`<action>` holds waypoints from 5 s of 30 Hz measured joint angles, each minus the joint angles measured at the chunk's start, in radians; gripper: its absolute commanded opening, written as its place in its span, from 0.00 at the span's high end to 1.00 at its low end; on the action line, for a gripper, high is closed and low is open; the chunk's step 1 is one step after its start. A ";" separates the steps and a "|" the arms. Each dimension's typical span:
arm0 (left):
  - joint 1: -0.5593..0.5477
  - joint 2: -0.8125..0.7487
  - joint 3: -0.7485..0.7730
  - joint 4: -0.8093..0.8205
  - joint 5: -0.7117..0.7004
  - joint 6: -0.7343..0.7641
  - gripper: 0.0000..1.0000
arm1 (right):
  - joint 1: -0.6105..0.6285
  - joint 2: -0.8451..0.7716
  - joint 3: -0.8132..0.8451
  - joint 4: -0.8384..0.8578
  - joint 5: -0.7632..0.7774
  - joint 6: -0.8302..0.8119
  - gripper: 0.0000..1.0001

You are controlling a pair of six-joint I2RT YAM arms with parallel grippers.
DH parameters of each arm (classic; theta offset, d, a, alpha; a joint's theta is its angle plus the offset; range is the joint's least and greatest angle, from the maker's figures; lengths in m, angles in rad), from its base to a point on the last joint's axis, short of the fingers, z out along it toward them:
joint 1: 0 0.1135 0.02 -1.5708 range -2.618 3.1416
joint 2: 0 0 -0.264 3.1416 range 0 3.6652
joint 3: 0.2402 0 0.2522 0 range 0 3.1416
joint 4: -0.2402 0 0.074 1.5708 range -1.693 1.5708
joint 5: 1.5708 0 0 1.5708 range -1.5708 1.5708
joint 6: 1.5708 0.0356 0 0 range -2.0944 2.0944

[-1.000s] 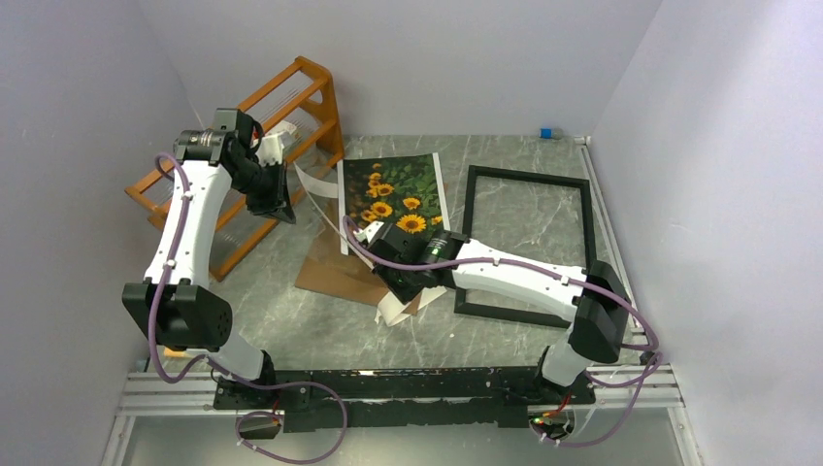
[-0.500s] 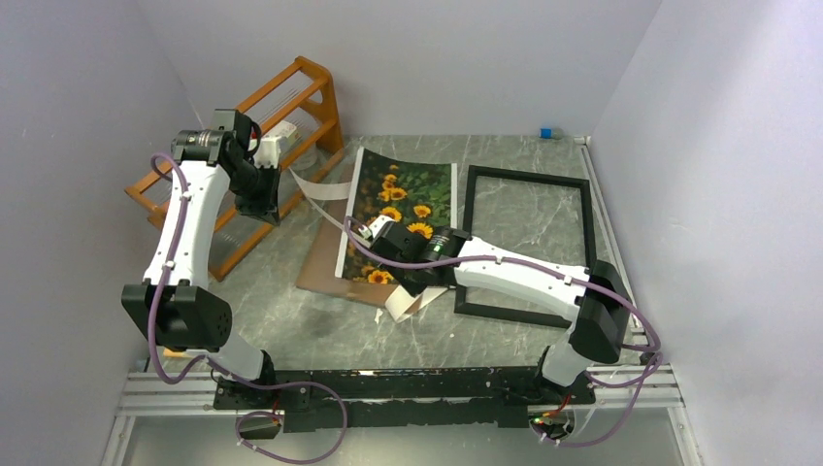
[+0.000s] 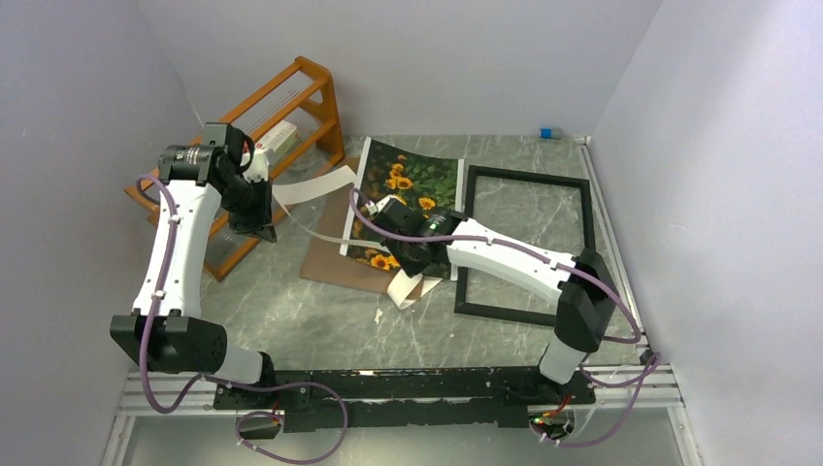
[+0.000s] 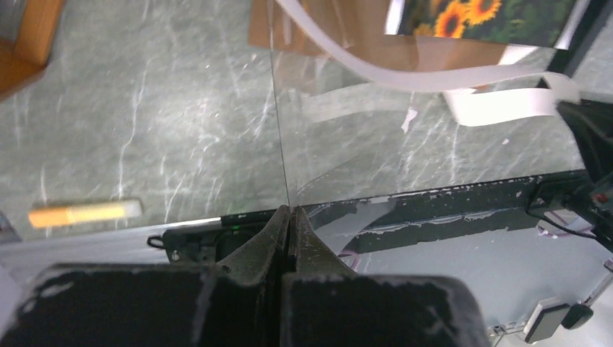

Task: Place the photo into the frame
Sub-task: Pick up the photo frame item at the center of the board, then move the photo frame to the center of the board.

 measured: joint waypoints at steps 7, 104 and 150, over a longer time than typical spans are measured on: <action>-0.012 0.068 0.217 -0.095 -0.104 -0.099 0.97 | -0.061 0.004 0.000 0.078 -0.104 0.016 0.32; -0.074 -0.306 0.132 0.322 -0.275 -0.333 0.06 | -0.013 -0.459 0.169 0.366 0.137 -0.005 1.00; -0.737 1.048 0.452 0.937 -0.019 -0.517 0.51 | -0.518 -0.661 -0.057 0.336 0.687 -0.061 1.00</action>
